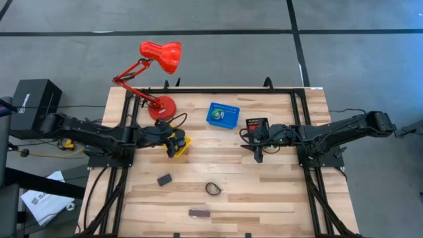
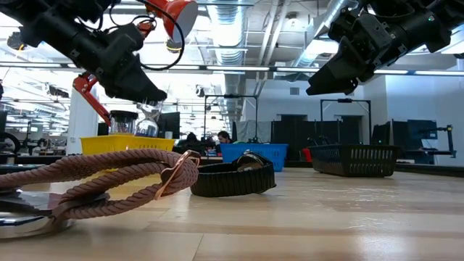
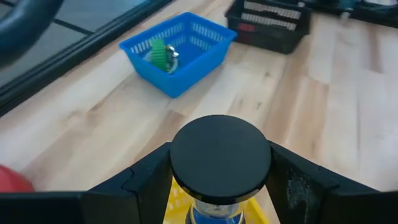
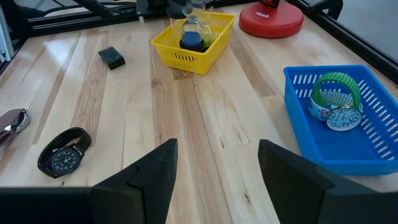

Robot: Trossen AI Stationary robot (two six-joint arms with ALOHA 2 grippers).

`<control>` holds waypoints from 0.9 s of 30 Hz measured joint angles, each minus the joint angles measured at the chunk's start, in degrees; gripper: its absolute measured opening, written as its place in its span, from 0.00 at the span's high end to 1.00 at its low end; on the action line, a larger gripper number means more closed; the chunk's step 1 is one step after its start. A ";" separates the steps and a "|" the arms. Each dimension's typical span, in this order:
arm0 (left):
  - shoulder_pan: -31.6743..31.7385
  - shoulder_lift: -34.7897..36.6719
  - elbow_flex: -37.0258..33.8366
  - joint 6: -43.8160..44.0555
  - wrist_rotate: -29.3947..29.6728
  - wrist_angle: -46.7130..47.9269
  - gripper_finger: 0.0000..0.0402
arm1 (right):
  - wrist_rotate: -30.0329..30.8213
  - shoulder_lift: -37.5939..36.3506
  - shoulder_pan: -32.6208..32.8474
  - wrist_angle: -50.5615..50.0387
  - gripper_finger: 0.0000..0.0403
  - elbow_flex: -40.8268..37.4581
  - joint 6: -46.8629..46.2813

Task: Pick & Place Office items
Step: Put the blue hourglass into the yellow bin

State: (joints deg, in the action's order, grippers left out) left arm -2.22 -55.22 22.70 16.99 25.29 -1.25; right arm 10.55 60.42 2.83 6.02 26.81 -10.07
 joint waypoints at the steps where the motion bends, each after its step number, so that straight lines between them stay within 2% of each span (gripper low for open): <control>1: 0.02 -0.68 0.02 0.25 0.33 -0.36 0.46 | 0.00 0.00 0.01 0.00 0.47 0.00 0.00; 11: 0.04 -7.67 0.02 1.07 0.47 -3.20 0.45 | 0.00 0.00 0.02 0.00 0.47 0.00 -0.02; 27: 0.04 -7.19 0.02 1.27 0.65 -3.51 0.42 | 0.00 0.00 0.02 0.00 0.47 0.00 0.00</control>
State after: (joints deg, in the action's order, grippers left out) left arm -2.17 -62.41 22.72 18.26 25.93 -4.77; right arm 10.55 60.42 2.85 6.02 26.81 -10.07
